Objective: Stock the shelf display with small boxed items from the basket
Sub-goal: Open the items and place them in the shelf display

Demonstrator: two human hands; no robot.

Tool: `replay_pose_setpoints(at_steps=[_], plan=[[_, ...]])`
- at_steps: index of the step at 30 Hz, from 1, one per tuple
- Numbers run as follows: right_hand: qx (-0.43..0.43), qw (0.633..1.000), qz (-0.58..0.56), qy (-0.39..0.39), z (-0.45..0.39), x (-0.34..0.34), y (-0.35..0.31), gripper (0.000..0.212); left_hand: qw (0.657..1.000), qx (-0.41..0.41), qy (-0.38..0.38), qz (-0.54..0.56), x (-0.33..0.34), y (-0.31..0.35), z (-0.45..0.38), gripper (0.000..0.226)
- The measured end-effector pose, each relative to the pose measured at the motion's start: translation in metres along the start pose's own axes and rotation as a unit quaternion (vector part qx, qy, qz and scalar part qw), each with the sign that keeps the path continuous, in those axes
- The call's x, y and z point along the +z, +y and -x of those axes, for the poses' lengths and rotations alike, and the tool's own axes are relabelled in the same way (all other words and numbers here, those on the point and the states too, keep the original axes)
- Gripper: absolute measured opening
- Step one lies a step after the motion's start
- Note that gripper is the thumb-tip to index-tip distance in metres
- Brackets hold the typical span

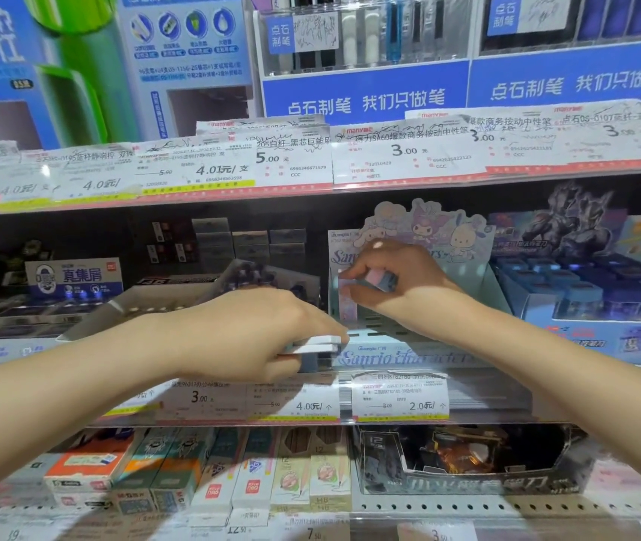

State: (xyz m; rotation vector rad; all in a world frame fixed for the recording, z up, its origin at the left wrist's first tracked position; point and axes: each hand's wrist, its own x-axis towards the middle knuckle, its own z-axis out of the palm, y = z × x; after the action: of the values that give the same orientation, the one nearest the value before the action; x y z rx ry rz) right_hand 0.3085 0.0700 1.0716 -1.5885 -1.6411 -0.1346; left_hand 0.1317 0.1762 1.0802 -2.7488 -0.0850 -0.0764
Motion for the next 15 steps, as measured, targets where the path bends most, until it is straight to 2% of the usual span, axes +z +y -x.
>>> replay_pose_setpoints(at_steps=[4, 6, 7, 10, 13, 15], plan=[[0.151, 0.982, -0.092, -0.062, -0.008, -0.010, -0.006, 0.026, 0.998, -0.006, 0.014, 0.066, -0.010, 0.005, 0.000, 0.041], [0.252, 0.941, -0.219, -0.053, -0.012, -0.014, -0.009, 0.032, 0.997, -0.005, 0.010, 0.076, -0.012, 0.007, 0.000, 0.036], [0.276, 0.919, -0.277, -0.056, -0.012, -0.016, -0.010, 0.033, 0.997, -0.003, 0.010, 0.079, -0.012, 0.007, 0.000, 0.036], [0.248, 0.901, -0.346, -0.087, -0.010, -0.025, -0.011, 0.031, 0.996, -0.001, 0.012, 0.087, -0.014, 0.007, 0.001, 0.036], [0.228, 0.903, -0.349, -0.103, -0.006, -0.029, -0.011, 0.025, 0.997, 0.008, 0.023, 0.076, -0.012, 0.007, 0.002, 0.037], [0.202, 0.919, -0.324, -0.101, -0.005, -0.029, -0.011, 0.021, 0.998, 0.011, 0.028, 0.060, -0.008, 0.006, 0.004, 0.040]])
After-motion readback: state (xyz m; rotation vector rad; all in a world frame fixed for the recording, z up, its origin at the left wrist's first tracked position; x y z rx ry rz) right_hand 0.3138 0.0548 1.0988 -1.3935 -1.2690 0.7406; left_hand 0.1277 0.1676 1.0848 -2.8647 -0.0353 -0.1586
